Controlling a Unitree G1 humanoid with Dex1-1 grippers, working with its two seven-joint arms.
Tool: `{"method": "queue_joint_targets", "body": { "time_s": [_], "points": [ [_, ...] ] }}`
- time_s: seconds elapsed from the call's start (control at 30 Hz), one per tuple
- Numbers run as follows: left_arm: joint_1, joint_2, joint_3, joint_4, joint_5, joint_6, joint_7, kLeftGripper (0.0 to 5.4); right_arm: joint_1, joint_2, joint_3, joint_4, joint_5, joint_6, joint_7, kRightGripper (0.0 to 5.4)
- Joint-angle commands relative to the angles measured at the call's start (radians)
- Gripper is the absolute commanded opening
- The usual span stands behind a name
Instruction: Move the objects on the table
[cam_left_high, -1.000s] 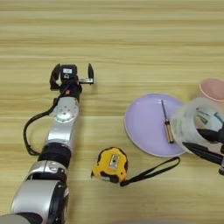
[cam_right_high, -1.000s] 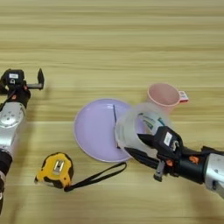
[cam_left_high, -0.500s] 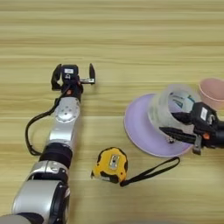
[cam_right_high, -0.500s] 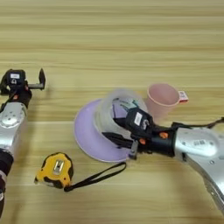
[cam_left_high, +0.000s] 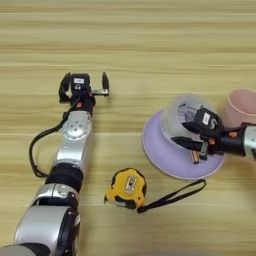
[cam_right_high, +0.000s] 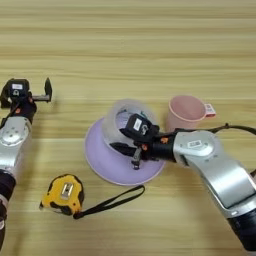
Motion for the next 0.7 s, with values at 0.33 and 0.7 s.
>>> {"method": "queue_joint_targets", "body": {
  "time_s": [0.33, 0.7],
  "points": [
    [0.002, -0.002, -0.006, -0.019, 0.012, 0.013, 0.004, 5.40, -0.010, 0.035, 0.044, 0.064, -0.053, -0.045, 0.025, 1.38],
    [0.005, -0.004, -0.007, -0.023, 0.013, 0.015, 0.005, 5.40, -0.012, 0.043, 0.032, 0.044, -0.064, -0.052, 0.017, 2.29]
  ]
}}
